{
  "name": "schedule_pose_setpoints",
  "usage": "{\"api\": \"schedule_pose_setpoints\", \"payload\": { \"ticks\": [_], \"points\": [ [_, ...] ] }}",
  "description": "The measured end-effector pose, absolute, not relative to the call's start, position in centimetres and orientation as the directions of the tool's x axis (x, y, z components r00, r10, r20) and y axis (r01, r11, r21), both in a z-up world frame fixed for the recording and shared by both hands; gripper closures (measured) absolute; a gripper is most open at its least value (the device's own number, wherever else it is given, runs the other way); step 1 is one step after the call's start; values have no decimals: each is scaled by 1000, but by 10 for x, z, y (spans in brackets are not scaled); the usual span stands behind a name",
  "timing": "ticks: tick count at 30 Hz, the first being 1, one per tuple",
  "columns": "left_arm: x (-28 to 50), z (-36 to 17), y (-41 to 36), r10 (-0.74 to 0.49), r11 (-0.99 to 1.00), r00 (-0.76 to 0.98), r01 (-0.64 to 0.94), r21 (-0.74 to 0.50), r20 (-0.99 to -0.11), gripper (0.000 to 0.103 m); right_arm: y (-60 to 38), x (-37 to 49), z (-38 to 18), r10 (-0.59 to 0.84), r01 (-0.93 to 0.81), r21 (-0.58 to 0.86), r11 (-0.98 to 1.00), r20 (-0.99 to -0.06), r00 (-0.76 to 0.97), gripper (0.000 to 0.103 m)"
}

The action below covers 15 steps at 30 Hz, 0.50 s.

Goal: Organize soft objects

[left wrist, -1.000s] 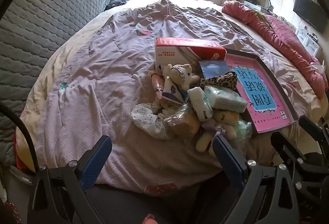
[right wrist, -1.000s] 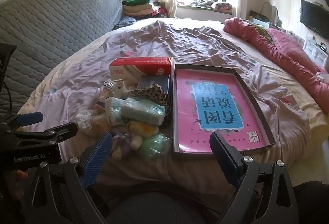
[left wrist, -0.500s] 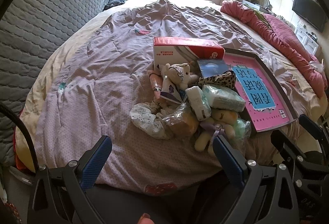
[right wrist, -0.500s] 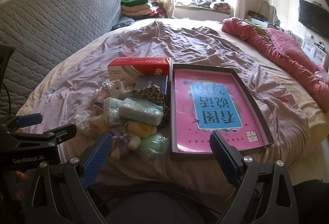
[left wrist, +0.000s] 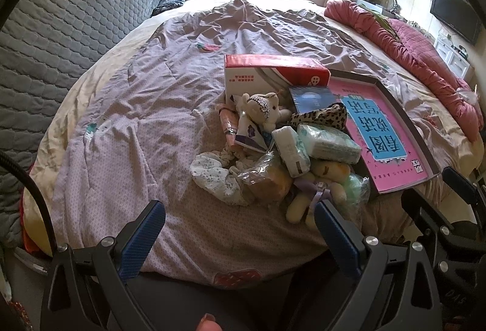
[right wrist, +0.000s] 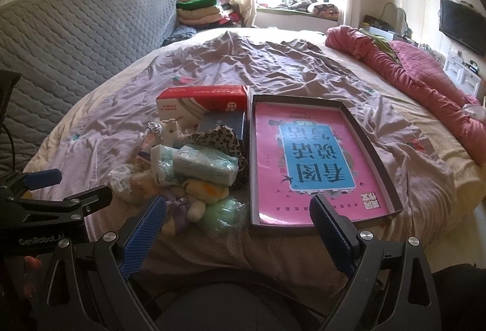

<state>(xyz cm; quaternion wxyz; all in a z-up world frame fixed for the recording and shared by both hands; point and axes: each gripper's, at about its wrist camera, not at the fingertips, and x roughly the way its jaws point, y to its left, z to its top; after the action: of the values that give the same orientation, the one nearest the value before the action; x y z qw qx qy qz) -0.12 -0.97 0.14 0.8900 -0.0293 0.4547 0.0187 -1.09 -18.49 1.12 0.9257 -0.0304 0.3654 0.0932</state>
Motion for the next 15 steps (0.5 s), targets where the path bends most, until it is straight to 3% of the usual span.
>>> {"api": "schedule_pose_setpoints", "payload": {
  "ticks": [15],
  "points": [
    [-1,1,-9,7,997,584,-62,-36,-812,4,-188,-12,12,151,-193,16,981,-683,714,7]
  ]
}}
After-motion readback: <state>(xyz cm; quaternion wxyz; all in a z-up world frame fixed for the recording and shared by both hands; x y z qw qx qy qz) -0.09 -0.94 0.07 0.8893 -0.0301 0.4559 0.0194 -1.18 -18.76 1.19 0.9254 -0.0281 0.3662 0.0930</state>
